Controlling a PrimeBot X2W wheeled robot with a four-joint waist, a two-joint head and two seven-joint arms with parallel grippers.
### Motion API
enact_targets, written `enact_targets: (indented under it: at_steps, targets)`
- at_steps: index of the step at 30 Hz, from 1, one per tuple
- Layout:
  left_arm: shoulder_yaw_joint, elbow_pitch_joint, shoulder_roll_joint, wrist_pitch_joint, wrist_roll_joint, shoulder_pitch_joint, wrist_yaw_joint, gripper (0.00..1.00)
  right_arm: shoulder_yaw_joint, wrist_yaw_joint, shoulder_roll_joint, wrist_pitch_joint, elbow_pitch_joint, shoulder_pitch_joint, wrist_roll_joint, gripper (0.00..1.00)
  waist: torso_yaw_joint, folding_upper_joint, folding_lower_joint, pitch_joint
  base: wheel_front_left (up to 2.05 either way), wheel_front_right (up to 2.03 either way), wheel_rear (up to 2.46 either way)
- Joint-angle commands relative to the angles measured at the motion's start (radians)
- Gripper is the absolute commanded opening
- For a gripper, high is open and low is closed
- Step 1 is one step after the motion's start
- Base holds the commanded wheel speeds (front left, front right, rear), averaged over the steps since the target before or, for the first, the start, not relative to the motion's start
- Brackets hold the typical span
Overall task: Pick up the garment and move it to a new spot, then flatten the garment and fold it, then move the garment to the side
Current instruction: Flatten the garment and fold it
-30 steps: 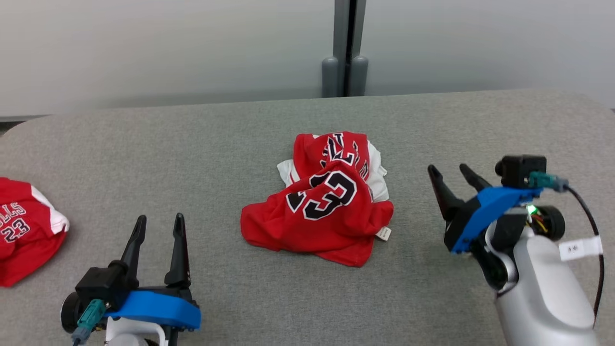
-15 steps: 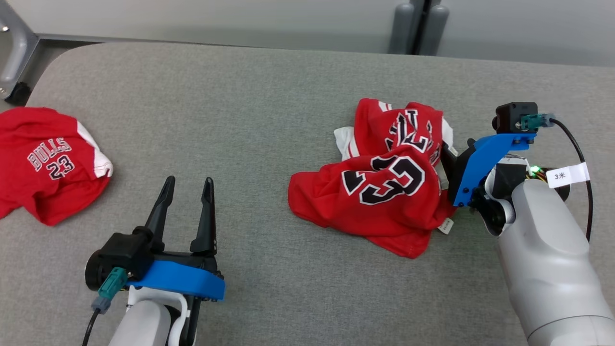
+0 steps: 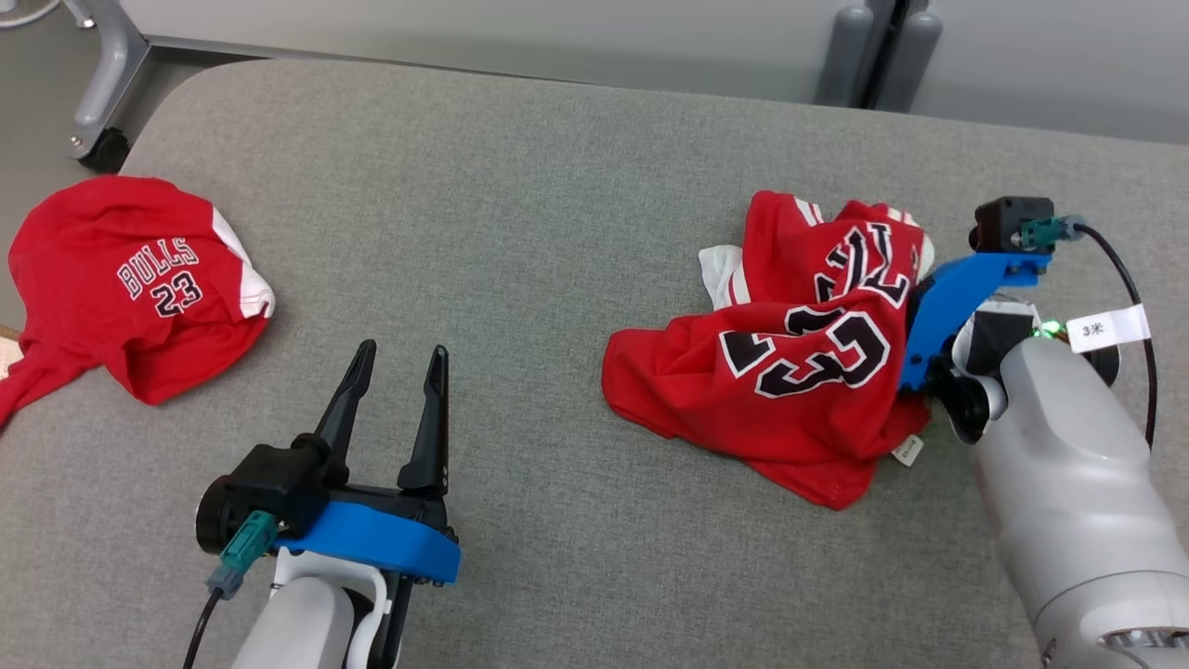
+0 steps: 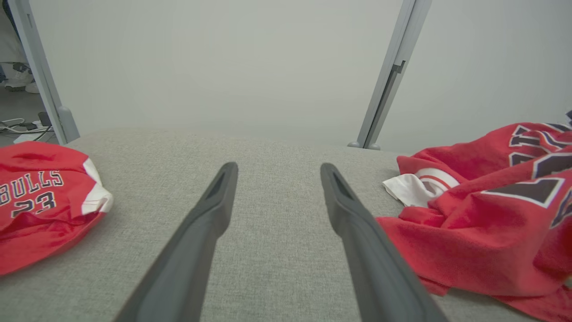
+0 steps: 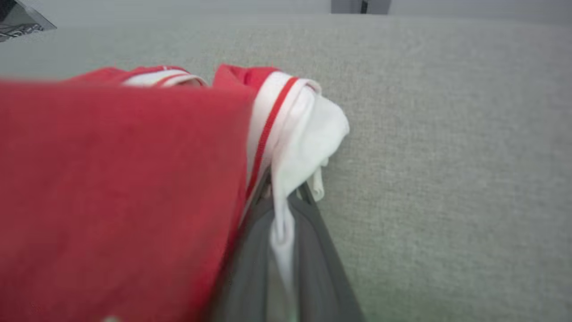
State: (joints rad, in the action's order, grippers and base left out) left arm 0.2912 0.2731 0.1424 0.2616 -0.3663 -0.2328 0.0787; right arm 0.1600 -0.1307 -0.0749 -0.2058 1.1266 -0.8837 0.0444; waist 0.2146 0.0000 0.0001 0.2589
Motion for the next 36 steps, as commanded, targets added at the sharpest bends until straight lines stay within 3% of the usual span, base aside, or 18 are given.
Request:
enact_targets:
  at_steps: [1, 8, 13, 17, 26, 27, 28, 36]
  targets:
    - [-0.007, -0.001, -0.003, 0.005, -0.001, 0.007, 0.001, 1.00, -0.013, 0.000, 0.000, 0.032, -0.012, -0.038, 0.015, 0.00, -0.014, 0.0000, -0.0001, -0.021, 0.00, 0.00, 0.00]
    - [-0.026, -0.006, 0.004, 0.005, -0.005, 0.056, -0.007, 1.00, -0.077, 0.000, -0.046, 0.098, -0.092, 0.033, 0.051, 0.00, -0.079, 0.0000, -0.0001, -0.110, 0.00, 0.00, 0.00]
    - [-0.039, -0.015, 0.012, 0.005, -0.010, 0.094, -0.017, 1.00, -0.070, 0.000, -0.085, 0.100, -0.219, 0.158, 0.062, 0.00, -0.138, 0.0000, -0.0001, -0.155, 0.00, 0.00, 0.00]
    - [-0.045, -0.029, 0.018, 0.005, -0.018, 0.112, -0.025, 1.00, -0.016, 0.000, -0.084, 0.071, -0.382, 0.312, 0.078, 0.00, -0.176, 0.0000, -0.0001, -0.168, 0.00, 0.00, 0.00]
    - [-0.057, -0.049, 0.035, -0.002, -0.028, 0.125, -0.037, 1.00, 0.100, 0.000, 0.009, -0.066, -0.838, 0.682, 0.066, 0.00, -0.221, 0.0000, -0.0001, -0.171, 0.00, 0.00, 0.00]
    - [-0.059, -0.051, 0.035, -0.003, -0.030, 0.125, -0.038, 1.00, 0.102, 0.000, 0.015, -0.078, -0.869, 0.711, 0.068, 0.13, -0.225, 0.0000, -0.0001, -0.171, 0.00, 0.00, 0.00]
    - [-0.058, -0.053, 0.035, -0.003, -0.032, 0.126, -0.038, 1.00, 0.101, 0.000, 0.020, -0.084, -0.897, 0.735, 0.069, 1.00, -0.228, 0.0000, -0.0001, -0.170, 0.00, 0.00, 0.00]
    - [-0.051, -0.047, 0.034, -0.007, -0.042, 0.130, -0.040, 1.00, 0.042, 0.000, 0.024, 0.096, -1.013, 0.835, 0.097, 1.00, -0.243, 0.0000, -0.0001, -0.185, 0.00, 0.00, 0.00]
